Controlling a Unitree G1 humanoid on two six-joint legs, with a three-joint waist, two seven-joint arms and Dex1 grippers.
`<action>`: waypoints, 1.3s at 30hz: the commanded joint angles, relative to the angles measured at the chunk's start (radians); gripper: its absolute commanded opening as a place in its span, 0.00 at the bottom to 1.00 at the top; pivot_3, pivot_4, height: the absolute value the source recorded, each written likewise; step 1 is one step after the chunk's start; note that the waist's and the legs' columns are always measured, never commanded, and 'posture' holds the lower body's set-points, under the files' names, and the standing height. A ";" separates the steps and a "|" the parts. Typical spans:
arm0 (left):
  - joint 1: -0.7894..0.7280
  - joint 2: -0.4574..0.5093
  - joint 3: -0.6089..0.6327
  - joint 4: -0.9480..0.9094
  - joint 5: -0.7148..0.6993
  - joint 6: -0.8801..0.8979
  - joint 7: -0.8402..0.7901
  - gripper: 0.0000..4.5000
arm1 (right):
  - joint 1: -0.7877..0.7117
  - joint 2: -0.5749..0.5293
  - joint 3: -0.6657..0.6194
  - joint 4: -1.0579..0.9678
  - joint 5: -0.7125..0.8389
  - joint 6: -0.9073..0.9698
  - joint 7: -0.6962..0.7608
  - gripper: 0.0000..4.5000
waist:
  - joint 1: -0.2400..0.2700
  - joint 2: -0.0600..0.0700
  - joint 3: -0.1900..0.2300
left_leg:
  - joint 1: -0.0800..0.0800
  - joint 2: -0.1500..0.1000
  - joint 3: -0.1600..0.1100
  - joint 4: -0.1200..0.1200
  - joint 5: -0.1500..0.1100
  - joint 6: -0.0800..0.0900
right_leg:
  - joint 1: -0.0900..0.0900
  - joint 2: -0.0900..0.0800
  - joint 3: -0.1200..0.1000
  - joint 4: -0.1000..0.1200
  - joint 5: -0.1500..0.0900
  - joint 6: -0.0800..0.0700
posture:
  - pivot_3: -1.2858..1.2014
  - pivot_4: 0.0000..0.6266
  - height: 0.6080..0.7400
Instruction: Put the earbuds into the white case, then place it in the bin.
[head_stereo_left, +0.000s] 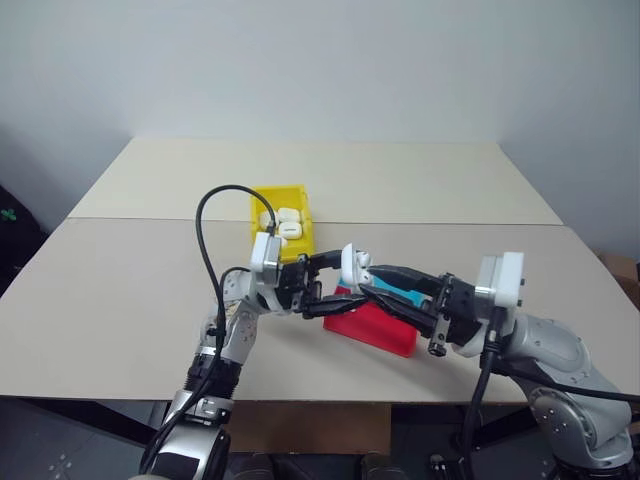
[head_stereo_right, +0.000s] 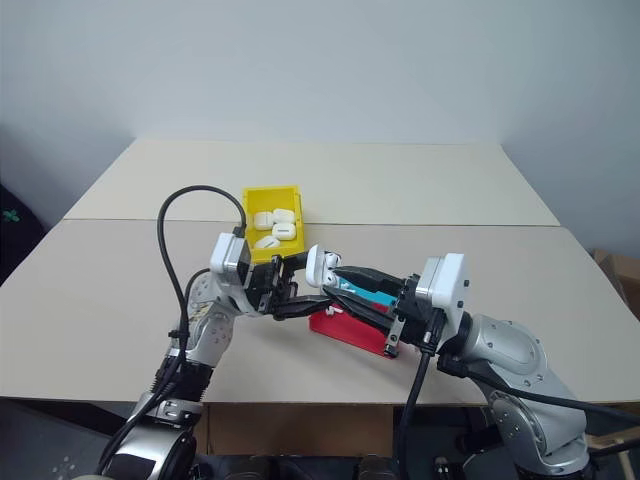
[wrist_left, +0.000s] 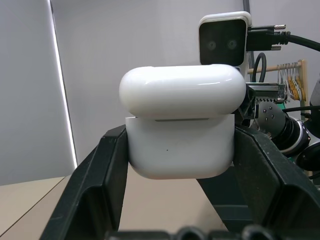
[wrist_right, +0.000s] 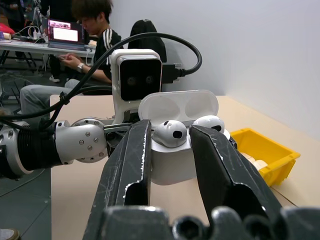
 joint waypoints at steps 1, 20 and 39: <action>-0.032 -0.013 0.003 0.025 0.016 -0.044 0.009 0.62 | -0.046 -0.048 -0.088 0.012 0.051 0.009 0.000 0.35 | 0.000 0.000 0.000 | 0.000 0.000 0.000 0.000 0.000 0.000 | 0.000 0.000 0.000 0.000 0.000 0.000 | 0.52 0.24 1.00; -0.216 -0.138 -0.036 0.319 0.159 -0.242 0.015 0.62 | -0.561 -0.357 0.069 0.154 0.114 0.261 0.170 0.00 | -0.002 0.000 0.000 | -0.003 -0.001 -0.001 0.000 0.000 0.001 | -0.002 -0.001 0.000 -0.002 0.000 0.000 | 0.52 0.24 1.00; -0.151 -0.061 -0.004 0.177 0.085 -0.166 -0.007 0.62 | -0.533 -0.399 0.118 0.158 -0.085 0.201 0.288 0.00 | 0.000 0.000 0.000 | -0.003 -0.001 -0.001 0.000 0.000 0.000 | -0.003 -0.001 0.000 0.000 0.000 0.000 | 0.52 0.24 1.00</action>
